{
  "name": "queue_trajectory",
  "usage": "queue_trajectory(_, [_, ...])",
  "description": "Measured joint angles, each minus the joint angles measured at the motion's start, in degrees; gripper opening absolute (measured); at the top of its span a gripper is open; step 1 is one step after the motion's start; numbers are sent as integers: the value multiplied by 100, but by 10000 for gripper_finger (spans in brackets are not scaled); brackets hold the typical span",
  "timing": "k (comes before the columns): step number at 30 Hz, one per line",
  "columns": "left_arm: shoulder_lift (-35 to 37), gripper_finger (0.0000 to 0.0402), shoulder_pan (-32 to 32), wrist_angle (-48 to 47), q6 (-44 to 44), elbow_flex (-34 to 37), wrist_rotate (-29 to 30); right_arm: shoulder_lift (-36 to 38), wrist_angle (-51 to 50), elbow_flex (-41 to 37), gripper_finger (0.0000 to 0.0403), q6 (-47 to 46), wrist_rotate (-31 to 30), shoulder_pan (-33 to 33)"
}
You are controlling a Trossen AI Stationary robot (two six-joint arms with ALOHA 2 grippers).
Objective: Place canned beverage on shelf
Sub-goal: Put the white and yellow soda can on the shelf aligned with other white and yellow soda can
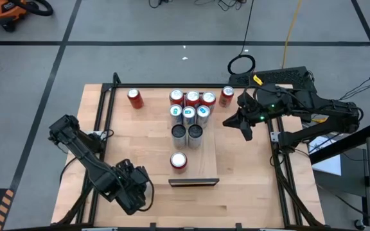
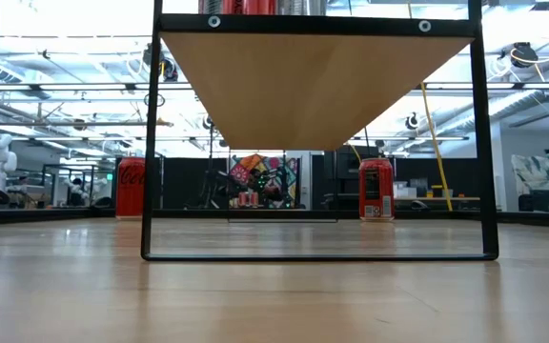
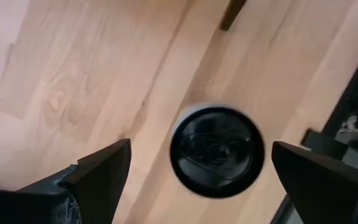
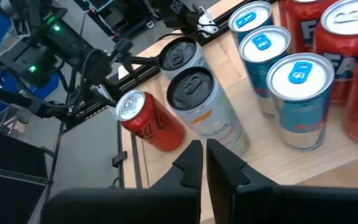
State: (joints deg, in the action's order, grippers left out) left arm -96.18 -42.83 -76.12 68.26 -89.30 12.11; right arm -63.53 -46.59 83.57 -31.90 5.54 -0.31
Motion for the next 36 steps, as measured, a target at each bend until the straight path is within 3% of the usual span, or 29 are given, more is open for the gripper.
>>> queue_trajectory(6, [2,386,0,724,37,295,-1,-1,-1,0,0,-31,-86,132])
queue_trajectory(18, [0,383,122,772,340,771,-223,-2,-2,0,0,-41,-131,162])
queue_trajectory(36, [0,254,226,1111,341,979,-707,-2,0,0,0,-43,-107,220])
